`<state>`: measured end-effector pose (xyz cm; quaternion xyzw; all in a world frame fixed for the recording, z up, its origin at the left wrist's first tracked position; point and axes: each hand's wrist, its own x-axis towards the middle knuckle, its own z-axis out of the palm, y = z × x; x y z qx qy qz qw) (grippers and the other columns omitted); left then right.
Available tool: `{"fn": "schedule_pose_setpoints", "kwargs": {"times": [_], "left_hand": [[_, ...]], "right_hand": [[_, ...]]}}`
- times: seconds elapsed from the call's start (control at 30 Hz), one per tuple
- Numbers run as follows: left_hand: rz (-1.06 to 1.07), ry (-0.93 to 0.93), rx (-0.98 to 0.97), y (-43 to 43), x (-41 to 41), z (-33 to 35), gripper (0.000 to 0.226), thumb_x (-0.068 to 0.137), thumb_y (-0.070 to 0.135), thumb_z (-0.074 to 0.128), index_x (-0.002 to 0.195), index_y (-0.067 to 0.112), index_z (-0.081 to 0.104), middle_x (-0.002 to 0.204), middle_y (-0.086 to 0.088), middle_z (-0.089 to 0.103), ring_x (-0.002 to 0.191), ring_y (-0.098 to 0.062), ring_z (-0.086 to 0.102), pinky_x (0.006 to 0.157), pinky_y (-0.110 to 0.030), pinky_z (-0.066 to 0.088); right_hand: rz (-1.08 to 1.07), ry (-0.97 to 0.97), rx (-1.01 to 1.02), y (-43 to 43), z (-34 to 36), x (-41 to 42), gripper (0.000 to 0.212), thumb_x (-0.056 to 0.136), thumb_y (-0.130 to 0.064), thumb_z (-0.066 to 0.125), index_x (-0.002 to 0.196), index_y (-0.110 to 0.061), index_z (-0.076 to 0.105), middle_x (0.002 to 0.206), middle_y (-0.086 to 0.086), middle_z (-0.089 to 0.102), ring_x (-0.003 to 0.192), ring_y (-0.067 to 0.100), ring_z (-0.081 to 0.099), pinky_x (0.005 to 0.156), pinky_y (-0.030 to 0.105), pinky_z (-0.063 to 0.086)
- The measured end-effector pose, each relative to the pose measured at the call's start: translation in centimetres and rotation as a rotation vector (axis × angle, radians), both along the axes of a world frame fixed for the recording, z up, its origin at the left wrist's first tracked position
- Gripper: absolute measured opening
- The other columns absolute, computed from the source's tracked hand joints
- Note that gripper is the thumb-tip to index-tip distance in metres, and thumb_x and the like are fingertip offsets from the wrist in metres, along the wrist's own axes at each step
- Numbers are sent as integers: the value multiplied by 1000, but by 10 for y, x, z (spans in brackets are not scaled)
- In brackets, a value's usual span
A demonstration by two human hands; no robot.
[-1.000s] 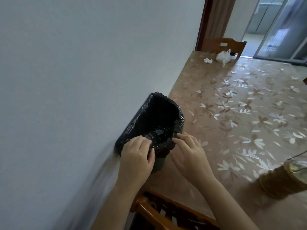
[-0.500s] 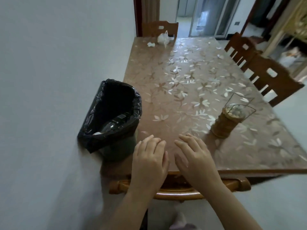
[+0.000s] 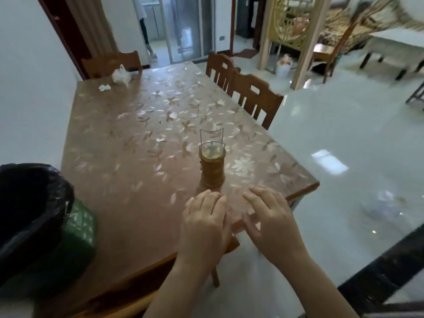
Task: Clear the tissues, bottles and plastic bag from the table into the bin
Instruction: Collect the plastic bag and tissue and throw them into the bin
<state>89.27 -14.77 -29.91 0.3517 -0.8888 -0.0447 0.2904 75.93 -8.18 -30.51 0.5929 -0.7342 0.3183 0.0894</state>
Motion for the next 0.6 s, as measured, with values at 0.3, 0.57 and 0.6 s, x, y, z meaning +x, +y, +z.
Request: {"fn": "schedule_pose_setpoints", "kwargs": {"times": [0.3,0.57,0.6], "left_hand": [[-175,1,-65,26,-183,2,25,77,20,64,99,7,66,98,-11,68,93,-29,63,82,-43,50],[-339,-20,-3,59,-325,6,34,79,24,44,99,7,66,98,-10,69,92,-29,64,84,-43,50],[-359,-35,-3,61,-339,7,36,80,25,42,99,6,66,99,-10,69,92,-29,64,83,-44,50]], "right_hand": [[-226,-11,-45,51,2,-163,37,81,-27,48,103,-3,66,104,15,66,99,33,59,88,45,45],[-404,-11,0,101,-1,-289,39,82,-28,45,105,-4,64,105,14,65,101,32,59,87,48,47],[-427,-20,5,105,-2,-301,39,82,-28,44,106,-4,64,106,14,65,102,32,59,87,49,47]]}}
